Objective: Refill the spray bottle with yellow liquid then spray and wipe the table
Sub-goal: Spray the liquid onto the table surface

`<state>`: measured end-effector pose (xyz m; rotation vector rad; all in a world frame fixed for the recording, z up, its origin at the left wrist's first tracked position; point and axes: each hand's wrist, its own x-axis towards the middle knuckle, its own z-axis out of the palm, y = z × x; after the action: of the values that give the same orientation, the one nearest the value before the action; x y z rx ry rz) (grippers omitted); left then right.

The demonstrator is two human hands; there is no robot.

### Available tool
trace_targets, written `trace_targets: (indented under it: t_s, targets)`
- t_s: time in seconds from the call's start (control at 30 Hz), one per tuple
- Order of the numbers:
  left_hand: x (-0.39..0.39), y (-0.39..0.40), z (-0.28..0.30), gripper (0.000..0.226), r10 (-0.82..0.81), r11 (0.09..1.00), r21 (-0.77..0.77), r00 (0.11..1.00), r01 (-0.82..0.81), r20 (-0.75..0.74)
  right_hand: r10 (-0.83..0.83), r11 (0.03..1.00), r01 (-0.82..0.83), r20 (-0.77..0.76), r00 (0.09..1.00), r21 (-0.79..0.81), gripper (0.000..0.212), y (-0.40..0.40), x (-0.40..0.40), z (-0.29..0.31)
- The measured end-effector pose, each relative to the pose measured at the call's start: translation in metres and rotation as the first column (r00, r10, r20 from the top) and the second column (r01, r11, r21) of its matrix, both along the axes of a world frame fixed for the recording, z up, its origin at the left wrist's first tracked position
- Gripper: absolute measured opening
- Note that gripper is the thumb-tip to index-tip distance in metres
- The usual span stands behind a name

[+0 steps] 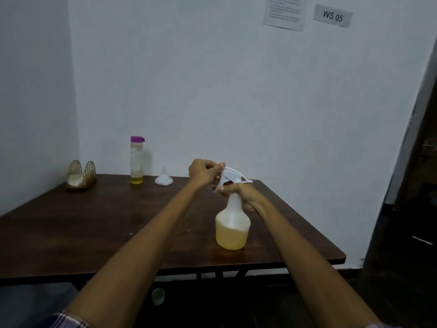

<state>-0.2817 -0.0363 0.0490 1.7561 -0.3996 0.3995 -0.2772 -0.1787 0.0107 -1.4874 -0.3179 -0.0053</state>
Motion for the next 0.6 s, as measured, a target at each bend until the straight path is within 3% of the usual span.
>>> trace_targets:
  t_s: [0.3, 0.6]
  targets:
    - [0.0, 0.006, -0.004, 0.017, -0.151, 0.988, -0.017, 0.982, 0.154, 0.113, 0.036, 0.997, -0.039, 0.034, 0.999, 0.062, 0.029, 0.001, -0.004, 0.002]
    - [0.003, 0.007, 0.007, 0.024, -0.178, 0.983, 0.051, 0.983, 0.176, 0.046, 0.053, 0.995, -0.056, 0.035, 0.998, 0.078, 0.03, 0.002, -0.002, 0.001]
